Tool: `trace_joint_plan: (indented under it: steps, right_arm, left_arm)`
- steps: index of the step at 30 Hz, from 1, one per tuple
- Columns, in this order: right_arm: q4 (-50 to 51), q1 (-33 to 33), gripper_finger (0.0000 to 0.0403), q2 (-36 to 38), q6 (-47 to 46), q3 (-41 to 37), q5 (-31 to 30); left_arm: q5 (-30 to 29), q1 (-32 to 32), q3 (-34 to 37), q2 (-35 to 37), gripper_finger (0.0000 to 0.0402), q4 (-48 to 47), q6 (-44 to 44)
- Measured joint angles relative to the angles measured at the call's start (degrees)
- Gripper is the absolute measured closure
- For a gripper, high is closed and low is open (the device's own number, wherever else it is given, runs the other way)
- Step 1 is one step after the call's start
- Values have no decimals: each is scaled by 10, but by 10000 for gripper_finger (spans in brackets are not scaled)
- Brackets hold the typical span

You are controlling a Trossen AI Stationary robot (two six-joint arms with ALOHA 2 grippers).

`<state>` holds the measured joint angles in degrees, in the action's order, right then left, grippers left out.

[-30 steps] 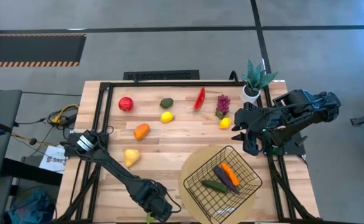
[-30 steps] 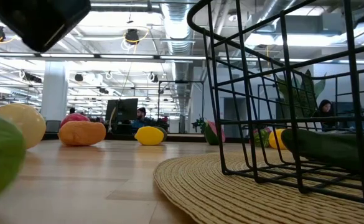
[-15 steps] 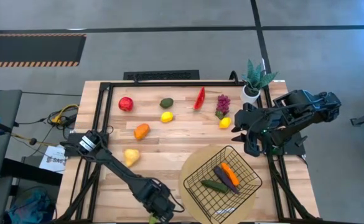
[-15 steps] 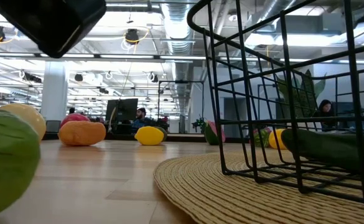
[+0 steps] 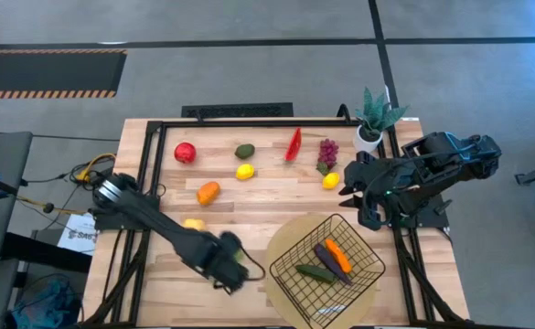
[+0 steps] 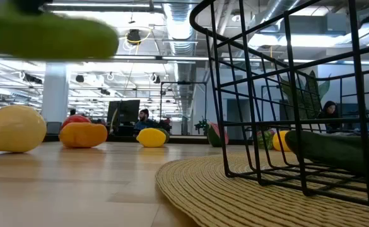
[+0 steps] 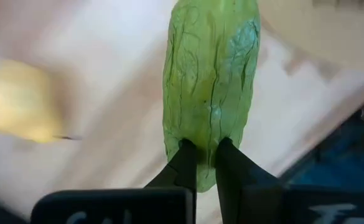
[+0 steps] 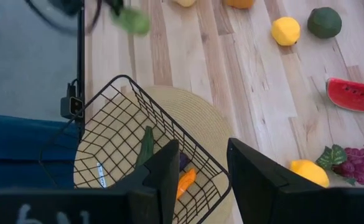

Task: Build produce basket
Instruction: Put the cucumber into the mesh basket

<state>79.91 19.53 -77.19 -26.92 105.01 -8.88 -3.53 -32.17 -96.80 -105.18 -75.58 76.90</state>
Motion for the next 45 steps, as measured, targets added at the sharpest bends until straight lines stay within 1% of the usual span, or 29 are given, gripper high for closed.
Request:
trace_joint_plan:
  steps: [2, 5, 7, 9, 11, 13, 16, 19, 21, 24, 25, 26, 28, 29, 31, 33, 36, 40, 43, 45]
  right_arm:
    - [-5, 0, 255, 0, 1, 0, 0]
    - [-34, 0, 260, 0, 20, 0, -1]
    - [-64, 0, 263, 0, 42, 0, -4]
    - [-96, 0, 266, 0, 50, 0, -21]
    - [-111, -2, 267, 0, 49, 0, -43]
    - [-110, -10, 268, -7, 44, 0, -58]
    - [-104, -28, 268, -19, 22, -8, -54]
    - [-168, -50, 273, -48, 40, -15, -34]
    - [-254, -67, 279, -76, 62, -16, 21]
    - [-400, -77, 286, -110, 141, -15, 104]
    - [-453, -78, 287, -123, 164, -11, 124]
    - [-483, -79, 288, -131, 184, -4, 133]
    - [-490, -80, 286, -147, 215, 16, 132]
    - [-500, -80, 283, -154, 225, 29, 123]
    - [-488, -81, 271, -162, 235, 49, 90]
    - [-495, -81, 254, -171, 255, 63, 72]
    - [-488, -81, 223, -190, 263, 68, 72]
    - [-488, -81, 182, -210, 250, 68, 71]
    - [-494, -85, 159, -217, 253, 68, 70]
    - [-515, -88, 151, -227, 254, 68, 70]
  left_arm:
    - [-69, 1, -38, 33, 397, -45, 6]
    - [-206, -2, -89, 84, 398, -60, -5]
    - [-301, -5, -113, 111, 399, -48, -43]
    - [-379, -12, -131, 140, 399, -23, -95]
    - [-434, -13, -140, 168, 397, 9, -156]
    - [-460, -15, -142, 188, 397, 39, -217]
    - [-463, -15, -142, 205, 399, 60, -282]
    - [-463, -12, -142, 210, 399, 60, -318]
    - [-458, -10, -142, 210, 397, 60, -335]
    - [-445, -10, -142, 209, 396, 60, -351]
    - [-441, -10, -142, 210, 396, 60, -354]
    - [-436, -10, -142, 210, 397, 61, -358]
    - [-425, -10, -142, 210, 398, 61, -359]
    - [-420, -10, -142, 210, 398, 61, -359]
    - [-411, -10, -142, 210, 397, 61, -361]
    - [-402, -10, -142, 209, 396, 62, -362]
    - [-400, -11, -142, 210, 397, 62, -364]
    - [-398, -11, -142, 210, 397, 66, -373]
    - [-390, -11, -142, 210, 395, 78, -375]
    - [-386, -11, -142, 210, 395, 74, -375]
